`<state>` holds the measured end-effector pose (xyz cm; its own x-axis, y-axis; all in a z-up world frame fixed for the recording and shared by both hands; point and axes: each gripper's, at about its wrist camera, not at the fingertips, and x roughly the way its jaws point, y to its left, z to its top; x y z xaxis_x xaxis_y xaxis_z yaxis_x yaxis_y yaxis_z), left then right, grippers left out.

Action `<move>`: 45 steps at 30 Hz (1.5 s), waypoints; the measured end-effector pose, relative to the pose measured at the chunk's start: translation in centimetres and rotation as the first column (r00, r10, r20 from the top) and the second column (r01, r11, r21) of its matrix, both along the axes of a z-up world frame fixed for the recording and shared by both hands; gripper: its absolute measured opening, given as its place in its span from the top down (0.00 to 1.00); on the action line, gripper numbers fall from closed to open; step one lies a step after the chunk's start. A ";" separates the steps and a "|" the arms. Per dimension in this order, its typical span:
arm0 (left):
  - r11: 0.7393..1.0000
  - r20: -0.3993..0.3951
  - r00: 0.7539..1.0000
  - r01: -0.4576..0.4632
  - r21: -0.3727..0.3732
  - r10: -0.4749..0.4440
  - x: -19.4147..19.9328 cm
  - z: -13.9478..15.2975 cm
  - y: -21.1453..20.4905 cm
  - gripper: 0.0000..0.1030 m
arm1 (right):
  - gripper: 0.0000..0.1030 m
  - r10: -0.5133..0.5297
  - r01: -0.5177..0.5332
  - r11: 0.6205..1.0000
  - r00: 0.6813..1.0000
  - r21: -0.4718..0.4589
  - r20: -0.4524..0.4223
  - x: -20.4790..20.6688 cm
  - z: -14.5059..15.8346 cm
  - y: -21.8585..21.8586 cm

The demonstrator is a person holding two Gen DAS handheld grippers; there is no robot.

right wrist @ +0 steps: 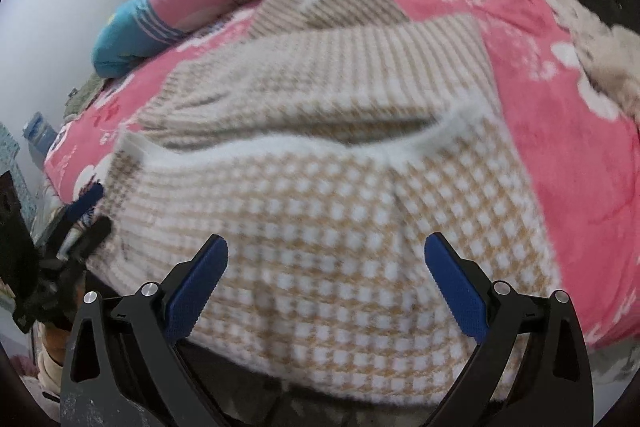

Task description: Fold large clothes

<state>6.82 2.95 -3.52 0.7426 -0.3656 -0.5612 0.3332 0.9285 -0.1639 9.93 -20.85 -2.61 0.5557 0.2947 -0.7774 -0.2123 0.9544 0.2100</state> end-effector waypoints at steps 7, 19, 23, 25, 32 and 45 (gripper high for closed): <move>0.997 -0.114 0.993 -0.028 0.067 0.035 3.5 -1.9 -2.0 0.39 | 0.32 0.012 -0.013 1.000 1.000 -0.021 -0.029 1.9 -1.0 0.6; 0.979 -0.065 0.994 -0.069 0.190 0.082 3.4 -2.3 -2.8 0.91 | 0.97 0.035 -0.032 0.998 0.998 -0.060 0.054 -0.2 0.2 1.2; 0.963 0.064 0.996 -0.082 0.257 0.068 3.1 0.4 -3.5 0.92 | 0.98 0.007 0.004 0.997 0.990 -0.078 0.143 -0.8 2.5 1.3; 0.962 0.096 0.993 -0.090 0.256 0.068 3.5 1.5 -3.5 0.92 | 0.98 -0.011 0.024 0.997 0.986 -0.072 0.167 -0.5 3.1 1.3; 0.957 -0.065 0.995 -0.055 0.284 0.076 6.8 -3.1 -3.4 0.82 | 0.53 -0.060 0.061 0.995 0.998 -0.083 0.014 3.0 -2.0 -0.1; 0.979 -0.178 0.963 -0.189 0.079 0.200 7.6 -3.3 4.9 0.66 | 0.79 0.073 -0.073 0.997 0.997 0.004 0.017 4.8 -3.6 1.1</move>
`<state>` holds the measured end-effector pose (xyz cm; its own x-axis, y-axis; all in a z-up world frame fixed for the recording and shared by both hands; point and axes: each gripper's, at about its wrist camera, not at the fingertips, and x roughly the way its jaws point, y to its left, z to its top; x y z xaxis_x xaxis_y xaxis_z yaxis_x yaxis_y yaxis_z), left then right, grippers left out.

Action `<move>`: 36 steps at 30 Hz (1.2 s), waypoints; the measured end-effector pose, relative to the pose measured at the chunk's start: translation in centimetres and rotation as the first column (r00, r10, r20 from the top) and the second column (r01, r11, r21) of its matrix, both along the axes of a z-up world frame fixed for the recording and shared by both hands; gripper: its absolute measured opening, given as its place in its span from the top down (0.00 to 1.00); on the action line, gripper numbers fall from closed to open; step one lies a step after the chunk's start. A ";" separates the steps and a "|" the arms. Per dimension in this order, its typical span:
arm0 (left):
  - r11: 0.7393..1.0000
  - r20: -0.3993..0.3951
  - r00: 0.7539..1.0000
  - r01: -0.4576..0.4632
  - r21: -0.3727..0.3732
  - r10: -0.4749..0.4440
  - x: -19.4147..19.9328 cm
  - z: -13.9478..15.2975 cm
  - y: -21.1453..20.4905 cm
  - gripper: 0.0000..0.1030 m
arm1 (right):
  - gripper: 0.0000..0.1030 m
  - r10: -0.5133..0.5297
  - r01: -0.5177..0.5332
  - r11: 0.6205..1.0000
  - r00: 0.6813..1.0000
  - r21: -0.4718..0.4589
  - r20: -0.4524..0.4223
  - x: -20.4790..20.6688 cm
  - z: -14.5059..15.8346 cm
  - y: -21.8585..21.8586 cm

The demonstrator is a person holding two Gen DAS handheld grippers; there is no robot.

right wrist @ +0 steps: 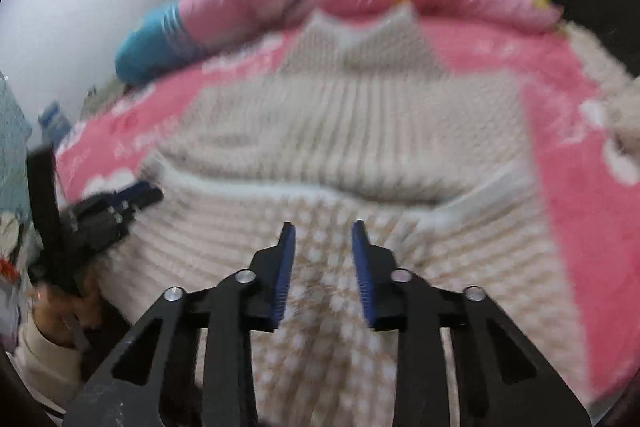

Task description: Fold large clothes

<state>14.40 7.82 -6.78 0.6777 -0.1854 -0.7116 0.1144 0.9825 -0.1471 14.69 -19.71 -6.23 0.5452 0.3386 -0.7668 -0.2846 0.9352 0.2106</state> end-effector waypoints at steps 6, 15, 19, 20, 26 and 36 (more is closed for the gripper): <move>1.000 0.028 1.000 0.012 -0.009 -0.012 -1.2 0.1 0.5 0.66 | 0.86 -0.134 0.133 0.987 0.991 0.091 0.005 -0.8 2.3 -5.8; 0.999 0.041 0.999 0.017 -0.033 -0.015 -1.3 -0.1 0.9 0.66 | 0.97 -0.260 0.258 0.940 0.965 -0.222 0.018 -0.8 0.4 -8.3; 0.999 0.047 0.999 0.020 -0.033 -0.018 -1.3 -0.1 1.0 0.66 | 0.88 -0.240 0.260 0.945 0.963 -0.197 0.118 -2.7 4.5 -6.5; 0.999 0.049 0.999 0.021 -0.029 -0.020 -1.3 -0.1 1.0 0.66 | 0.84 -0.191 0.210 0.968 0.971 -0.136 0.144 -3.4 5.7 -5.5; 1.000 0.049 0.999 0.005 -0.011 -0.005 -1.6 0.2 0.8 0.66 | 0.75 0.013 -0.007 0.994 0.998 -0.106 0.058 -2.5 2.2 -0.7; 0.978 0.250 0.948 0.206 -0.012 -0.196 -6.8 6.3 -3.0 0.66 | 0.74 0.095 -0.093 0.995 0.990 -0.027 0.100 -4.7 6.3 0.3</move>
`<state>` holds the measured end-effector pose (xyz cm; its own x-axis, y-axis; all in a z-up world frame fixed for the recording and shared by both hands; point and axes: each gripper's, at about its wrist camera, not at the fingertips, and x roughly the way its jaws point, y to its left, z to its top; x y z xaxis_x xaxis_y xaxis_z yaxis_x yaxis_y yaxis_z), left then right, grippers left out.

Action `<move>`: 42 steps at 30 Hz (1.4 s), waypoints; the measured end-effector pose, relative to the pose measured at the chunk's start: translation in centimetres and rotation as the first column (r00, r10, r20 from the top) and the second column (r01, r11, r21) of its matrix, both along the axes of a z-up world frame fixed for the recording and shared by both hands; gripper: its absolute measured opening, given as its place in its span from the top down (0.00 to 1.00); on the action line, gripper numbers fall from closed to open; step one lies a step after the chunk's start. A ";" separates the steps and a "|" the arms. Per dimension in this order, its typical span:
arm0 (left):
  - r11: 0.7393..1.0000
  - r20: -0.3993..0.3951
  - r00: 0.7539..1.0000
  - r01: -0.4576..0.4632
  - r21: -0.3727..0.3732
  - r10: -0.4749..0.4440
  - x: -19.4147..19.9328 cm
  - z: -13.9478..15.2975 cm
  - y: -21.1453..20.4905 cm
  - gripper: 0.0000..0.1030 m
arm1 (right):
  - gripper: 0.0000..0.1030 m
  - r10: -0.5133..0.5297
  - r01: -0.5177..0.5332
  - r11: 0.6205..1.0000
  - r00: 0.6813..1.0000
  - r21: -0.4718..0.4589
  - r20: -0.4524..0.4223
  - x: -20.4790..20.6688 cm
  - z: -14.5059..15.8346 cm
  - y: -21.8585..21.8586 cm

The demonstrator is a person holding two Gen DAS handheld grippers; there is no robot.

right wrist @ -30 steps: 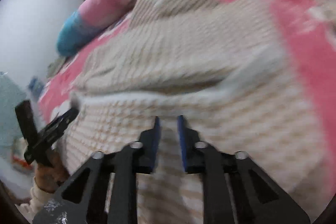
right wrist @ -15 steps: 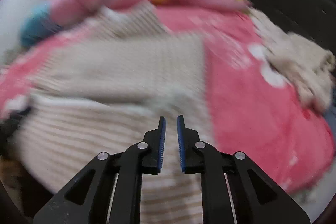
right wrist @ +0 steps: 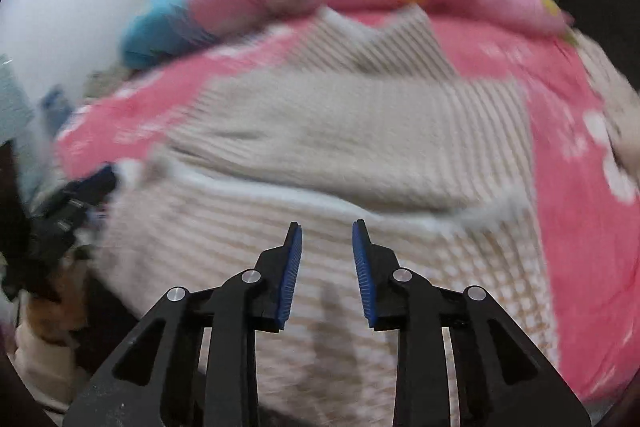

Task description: Fold large clothes

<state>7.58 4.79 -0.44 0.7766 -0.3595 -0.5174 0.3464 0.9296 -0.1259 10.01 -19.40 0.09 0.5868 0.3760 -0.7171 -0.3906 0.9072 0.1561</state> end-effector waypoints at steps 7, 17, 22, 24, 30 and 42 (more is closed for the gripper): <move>0.970 -0.200 0.980 0.064 0.234 -0.016 3.5 -7.4 -6.2 0.65 | 0.74 0.059 -0.074 0.989 0.992 -0.128 -0.115 3.1 -7.7 3.8; 0.979 -0.158 0.981 0.140 0.148 -0.116 0.2 -5.0 -4.7 0.62 | 0.74 0.100 -0.119 0.982 0.987 -0.145 -0.128 -1.6 -5.4 3.1; 0.974 -0.188 0.979 0.114 0.198 -0.077 0.7 -6.1 -5.5 0.62 | 0.74 0.087 -0.098 0.993 0.985 -0.068 -0.152 -1.2 -5.3 2.0; 0.979 -0.164 0.982 0.117 0.166 -0.090 -0.5 -4.4 -4.8 0.62 | 0.71 0.082 -0.096 0.989 0.990 -0.115 -0.114 -2.6 -3.8 1.2; 0.977 -0.229 0.964 0.170 0.127 -0.138 -1.1 -5.5 -6.2 0.57 | 0.63 0.019 -0.046 0.977 0.991 -0.207 -0.131 -2.3 -7.8 0.3; 0.965 -0.170 0.970 0.202 0.167 -0.173 -2.3 -4.7 -8.5 0.52 | 0.70 -0.119 0.098 0.981 0.985 -0.166 -0.122 -0.8 -9.2 -5.7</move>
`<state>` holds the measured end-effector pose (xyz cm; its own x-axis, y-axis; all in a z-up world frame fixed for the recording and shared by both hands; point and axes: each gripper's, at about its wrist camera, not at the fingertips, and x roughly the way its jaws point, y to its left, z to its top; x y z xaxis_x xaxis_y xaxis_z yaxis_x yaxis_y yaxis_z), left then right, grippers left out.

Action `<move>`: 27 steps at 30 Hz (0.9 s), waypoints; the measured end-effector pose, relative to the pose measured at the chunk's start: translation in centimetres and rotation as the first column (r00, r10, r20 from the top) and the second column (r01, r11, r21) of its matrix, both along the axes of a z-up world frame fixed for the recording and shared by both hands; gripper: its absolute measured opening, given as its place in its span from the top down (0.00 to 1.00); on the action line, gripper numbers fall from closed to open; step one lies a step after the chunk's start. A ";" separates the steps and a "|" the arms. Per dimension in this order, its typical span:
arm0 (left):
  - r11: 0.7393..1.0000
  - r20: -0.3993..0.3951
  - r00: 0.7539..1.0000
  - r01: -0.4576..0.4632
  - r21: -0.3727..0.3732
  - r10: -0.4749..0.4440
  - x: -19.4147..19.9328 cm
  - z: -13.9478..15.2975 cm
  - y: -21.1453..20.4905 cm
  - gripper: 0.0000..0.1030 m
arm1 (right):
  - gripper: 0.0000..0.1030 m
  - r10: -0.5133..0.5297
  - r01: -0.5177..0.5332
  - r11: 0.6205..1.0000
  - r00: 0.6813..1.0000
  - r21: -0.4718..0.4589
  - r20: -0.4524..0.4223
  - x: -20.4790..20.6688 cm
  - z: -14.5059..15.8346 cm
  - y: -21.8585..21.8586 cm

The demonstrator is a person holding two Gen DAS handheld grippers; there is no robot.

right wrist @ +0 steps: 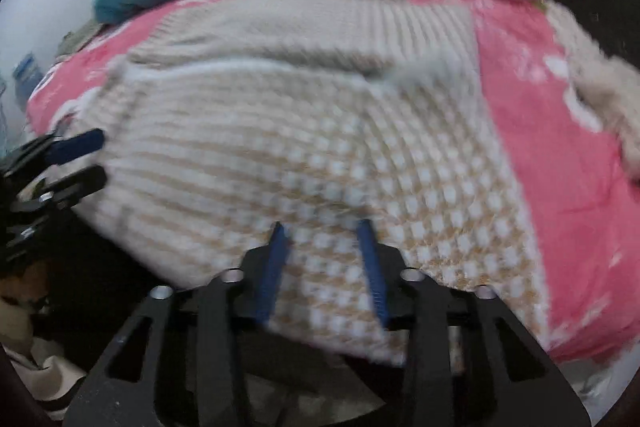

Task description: Fold large clothes

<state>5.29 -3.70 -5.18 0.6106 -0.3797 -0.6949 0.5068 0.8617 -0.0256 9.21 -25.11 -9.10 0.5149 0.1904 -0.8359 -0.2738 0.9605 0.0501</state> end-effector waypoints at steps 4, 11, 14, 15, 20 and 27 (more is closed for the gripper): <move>0.997 0.017 1.000 -0.014 0.079 0.012 0.6 -1.9 -1.4 0.51 | 0.70 0.014 -0.013 0.999 1.000 -0.038 0.017 0.0 1.0 1.5; 0.997 0.049 0.996 -0.072 -0.001 0.072 2.7 1.6 -0.2 0.48 | 0.44 -0.041 0.034 0.998 0.992 0.059 0.119 2.1 5.0 0.6; 0.988 -0.010 0.989 -0.145 0.045 0.146 5.8 -0.4 -1.1 0.28 | 0.34 -0.078 0.075 0.996 0.995 0.046 0.061 5.2 2.3 0.8; 0.987 -0.039 0.986 -0.159 0.037 0.161 6.4 -1.0 -1.0 0.26 | 0.32 -0.084 0.082 0.996 0.996 0.030 0.036 5.0 1.5 0.5; 0.989 -0.105 0.983 -0.151 -0.012 0.149 6.9 -0.4 -0.2 0.22 | 0.23 -0.035 0.034 0.999 0.999 0.023 0.028 4.5 3.1 -0.1; 0.994 -0.023 0.994 -0.108 -0.023 0.108 9.0 4.6 -0.1 0.05 | 0.17 -0.013 -0.005 0.972 0.997 0.236 0.078 8.1 10.4 -2.6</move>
<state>14.30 -3.79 -0.55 0.6337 -0.3295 -0.6999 0.4100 0.9103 -0.0573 17.28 -27.67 1.28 0.5784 0.3749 -0.7245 -0.2821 0.9253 0.2536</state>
